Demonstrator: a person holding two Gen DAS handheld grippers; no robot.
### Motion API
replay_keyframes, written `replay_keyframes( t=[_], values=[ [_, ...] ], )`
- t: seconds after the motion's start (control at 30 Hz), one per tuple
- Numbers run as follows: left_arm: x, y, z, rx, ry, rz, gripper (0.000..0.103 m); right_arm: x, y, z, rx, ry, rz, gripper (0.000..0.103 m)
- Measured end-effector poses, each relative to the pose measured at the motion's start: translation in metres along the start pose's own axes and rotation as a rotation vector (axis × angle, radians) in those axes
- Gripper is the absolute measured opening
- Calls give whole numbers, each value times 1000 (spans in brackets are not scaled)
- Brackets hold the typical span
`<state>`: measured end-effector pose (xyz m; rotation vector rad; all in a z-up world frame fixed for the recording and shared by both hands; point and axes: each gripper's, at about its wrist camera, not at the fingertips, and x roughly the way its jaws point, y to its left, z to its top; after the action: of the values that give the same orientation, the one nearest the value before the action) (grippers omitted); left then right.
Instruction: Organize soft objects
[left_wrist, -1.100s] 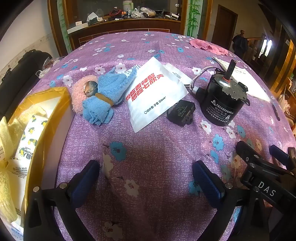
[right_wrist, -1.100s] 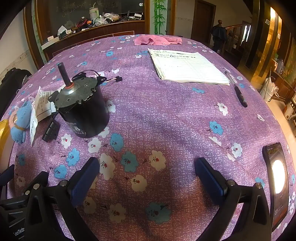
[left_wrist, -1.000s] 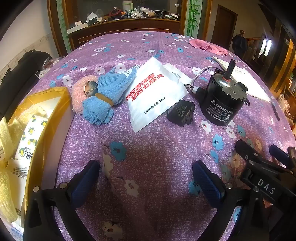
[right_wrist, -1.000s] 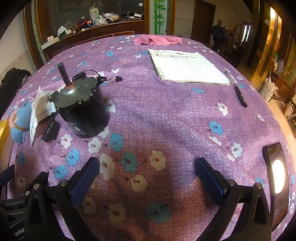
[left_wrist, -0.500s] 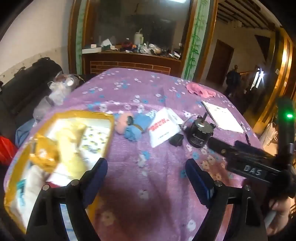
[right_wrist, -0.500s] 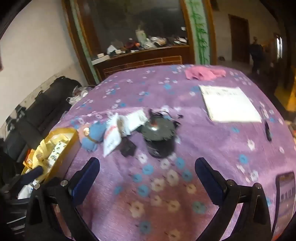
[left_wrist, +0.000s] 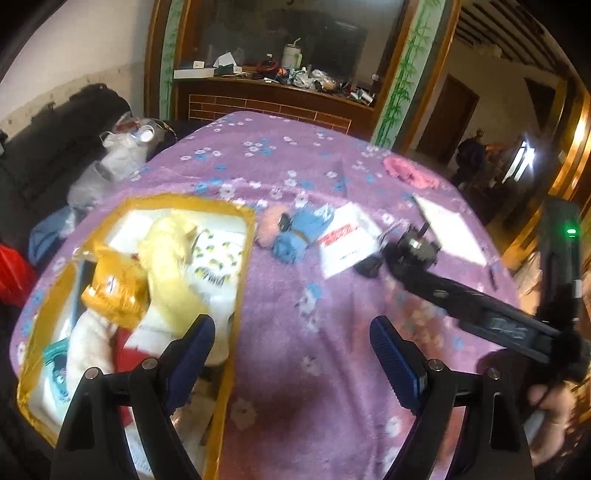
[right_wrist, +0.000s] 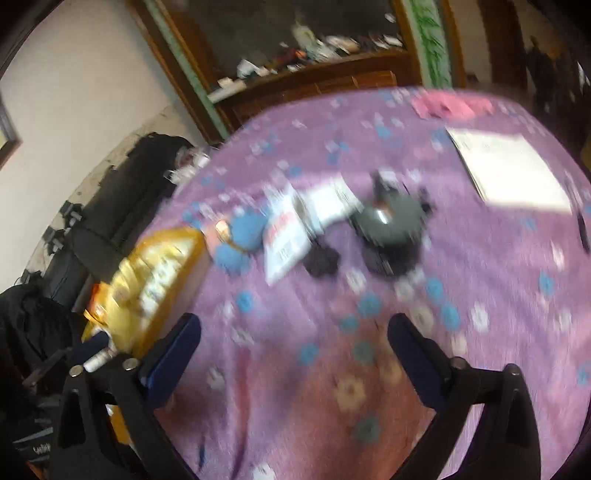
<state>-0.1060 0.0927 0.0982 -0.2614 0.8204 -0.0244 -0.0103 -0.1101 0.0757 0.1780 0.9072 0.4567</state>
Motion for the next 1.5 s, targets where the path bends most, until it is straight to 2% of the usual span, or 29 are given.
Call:
replay_keyframes(
  t=[0.03, 0.1, 0.3, 0.47, 0.5, 0.53, 0.6, 0.73, 0.8, 0.97, 1.03, 1.07, 1.1, 1.23, 1.27, 1.4, 1.5],
  values=[
    [1, 0, 4, -1, -1, -8, 89, 7, 5, 7, -20, 10, 15, 73],
    [4, 0, 16, 14, -1, -2, 89, 27, 16, 21, -69, 32, 27, 63],
    [20, 14, 39, -6, 23, 37, 84, 80, 29, 47, -159, -3, -148, 53],
    [44, 17, 50, 9, 60, 46, 79, 104, 24, 46, -199, -3, -228, 50],
    [48, 16, 52, 9, 67, 44, 78, 108, 21, 45, -190, 14, -222, 48],
    [52, 16, 54, 13, 75, 43, 77, 107, 20, 44, -188, 4, -208, 41],
    [60, 13, 58, 21, 93, 44, 74, 104, 18, 44, -183, 14, -169, 19],
    [78, -4, 67, 84, 134, 43, 74, 86, 12, 44, -132, -20, -98, 7],
    [90, -12, 72, 119, 165, 33, 74, 76, 11, 47, -119, -50, -76, 5],
    [123, -31, 83, 216, 216, 63, 73, 47, 5, 57, -95, -167, -78, 4],
    [142, -37, 84, 263, 262, 99, 59, 39, -2, 60, -68, -203, -60, 4],
    [148, -38, 84, 267, 275, 112, 47, 36, -4, 63, -55, -218, -60, 4],
    [159, -39, 85, 273, 294, 134, 41, 34, -7, 64, -42, -232, -64, 4],
    [192, -43, 82, 320, 335, 220, 39, 34, -16, 66, -6, -238, -51, 4],
    [196, -45, 79, 337, 334, 241, 33, 35, -18, 65, 0, -232, -46, 4],
    [177, -41, 74, 313, 308, 253, 28, 40, -21, 65, 11, -212, -29, 4],
    [139, -37, 75, 253, 227, 180, 28, 39, -22, 64, 19, -212, 8, 4]
  ],
)
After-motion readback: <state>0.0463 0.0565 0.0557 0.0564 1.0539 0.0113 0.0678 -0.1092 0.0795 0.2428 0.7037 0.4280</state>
